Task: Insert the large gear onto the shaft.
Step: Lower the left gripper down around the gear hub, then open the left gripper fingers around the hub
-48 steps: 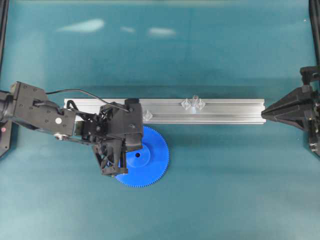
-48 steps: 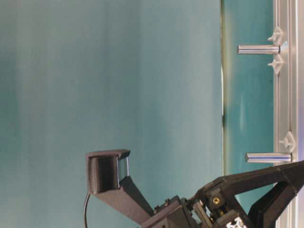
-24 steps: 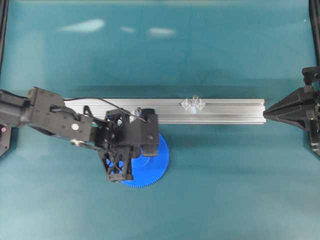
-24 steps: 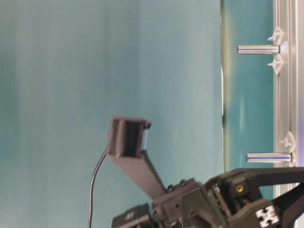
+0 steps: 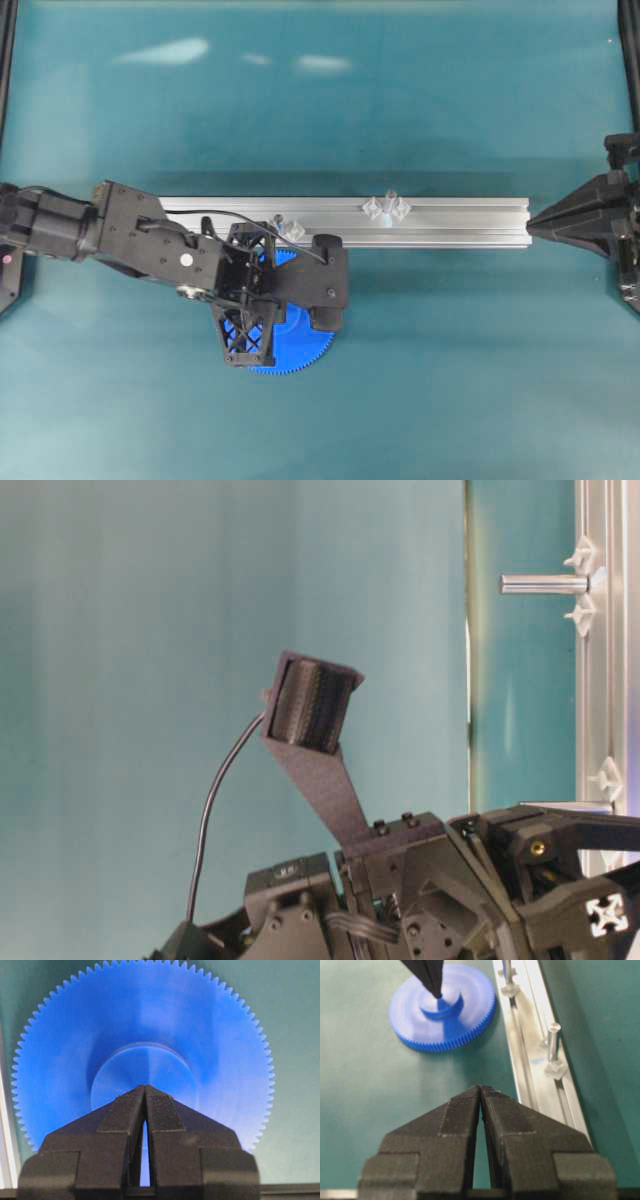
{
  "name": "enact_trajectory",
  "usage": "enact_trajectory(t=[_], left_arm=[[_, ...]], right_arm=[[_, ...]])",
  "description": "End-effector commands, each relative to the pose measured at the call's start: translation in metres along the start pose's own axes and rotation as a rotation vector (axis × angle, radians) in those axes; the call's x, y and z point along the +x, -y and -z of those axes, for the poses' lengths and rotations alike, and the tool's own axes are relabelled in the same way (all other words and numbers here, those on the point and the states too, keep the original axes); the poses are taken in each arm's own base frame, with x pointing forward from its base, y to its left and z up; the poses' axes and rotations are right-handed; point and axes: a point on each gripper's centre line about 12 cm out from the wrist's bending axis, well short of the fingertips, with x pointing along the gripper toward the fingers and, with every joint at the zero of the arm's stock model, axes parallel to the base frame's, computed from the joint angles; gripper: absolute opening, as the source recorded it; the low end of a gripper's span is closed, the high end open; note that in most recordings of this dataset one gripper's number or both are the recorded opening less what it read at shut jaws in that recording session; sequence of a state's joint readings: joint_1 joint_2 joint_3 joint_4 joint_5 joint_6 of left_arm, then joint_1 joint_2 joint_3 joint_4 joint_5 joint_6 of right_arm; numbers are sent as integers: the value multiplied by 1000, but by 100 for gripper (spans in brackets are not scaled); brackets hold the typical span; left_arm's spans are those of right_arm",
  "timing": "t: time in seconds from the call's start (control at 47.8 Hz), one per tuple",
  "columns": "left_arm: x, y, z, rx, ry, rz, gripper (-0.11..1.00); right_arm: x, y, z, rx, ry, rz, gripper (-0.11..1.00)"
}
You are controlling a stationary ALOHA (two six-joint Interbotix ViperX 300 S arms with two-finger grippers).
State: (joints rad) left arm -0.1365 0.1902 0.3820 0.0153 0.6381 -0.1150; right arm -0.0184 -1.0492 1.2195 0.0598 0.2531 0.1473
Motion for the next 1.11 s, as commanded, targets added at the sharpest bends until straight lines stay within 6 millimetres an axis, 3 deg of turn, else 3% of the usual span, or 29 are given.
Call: enact_trajectory(t=[0.0,0.251,0.941,1.088], left_arm=[[-10,3,-12,9,29,3,2],[-10,3,-13,5,-35,-4,2],[-12,3,-16,23,0,-1,2],[-15,3,-17,32,8,0,6]], right_arm=[[-1,-1,-4,10,18,-2,15],[-3,2,-3,15,27,6,15],[-4,4,-4,21,36,19,15],[-4,4,-4,21,37,19,15]])
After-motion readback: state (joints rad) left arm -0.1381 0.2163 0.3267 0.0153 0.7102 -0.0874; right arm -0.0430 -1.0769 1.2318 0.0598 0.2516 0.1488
